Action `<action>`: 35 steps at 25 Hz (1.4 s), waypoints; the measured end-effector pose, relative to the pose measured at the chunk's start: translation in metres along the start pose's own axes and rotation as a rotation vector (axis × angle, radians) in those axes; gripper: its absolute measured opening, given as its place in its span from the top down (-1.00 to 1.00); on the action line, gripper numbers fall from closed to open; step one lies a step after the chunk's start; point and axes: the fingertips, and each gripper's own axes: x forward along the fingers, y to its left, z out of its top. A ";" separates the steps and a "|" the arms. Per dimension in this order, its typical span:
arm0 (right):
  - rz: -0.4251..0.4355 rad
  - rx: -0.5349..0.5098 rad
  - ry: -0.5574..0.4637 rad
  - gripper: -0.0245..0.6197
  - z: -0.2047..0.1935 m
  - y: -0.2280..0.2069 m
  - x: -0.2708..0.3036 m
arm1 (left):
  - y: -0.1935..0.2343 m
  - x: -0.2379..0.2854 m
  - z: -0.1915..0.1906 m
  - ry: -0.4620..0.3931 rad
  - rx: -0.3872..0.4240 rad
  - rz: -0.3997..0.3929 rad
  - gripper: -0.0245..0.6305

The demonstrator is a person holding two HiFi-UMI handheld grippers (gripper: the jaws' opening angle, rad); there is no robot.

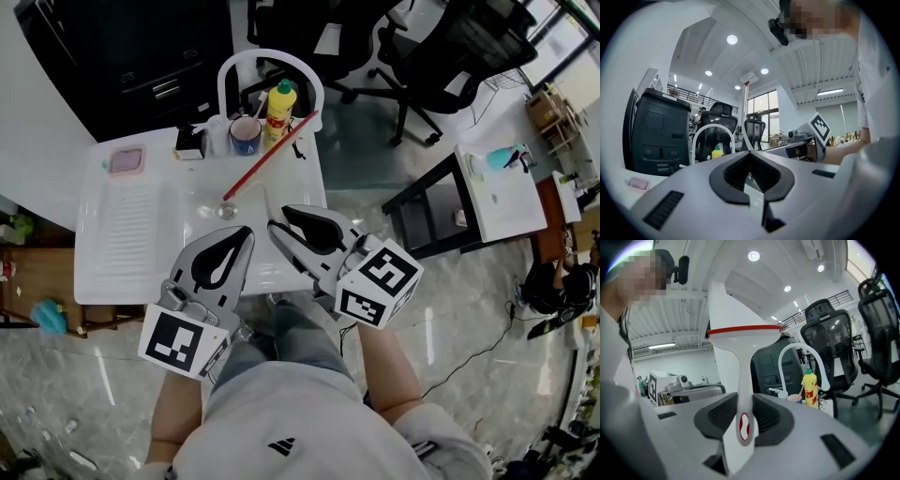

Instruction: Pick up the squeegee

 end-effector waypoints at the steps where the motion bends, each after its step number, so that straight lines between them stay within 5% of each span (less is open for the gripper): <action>1: 0.000 -0.005 -0.009 0.57 0.003 0.001 -0.001 | 0.001 0.000 0.000 -0.001 0.001 -0.001 0.90; 35: 0.033 -0.084 -0.112 0.57 0.030 0.016 -0.012 | 0.008 0.005 0.006 -0.020 0.006 0.002 0.90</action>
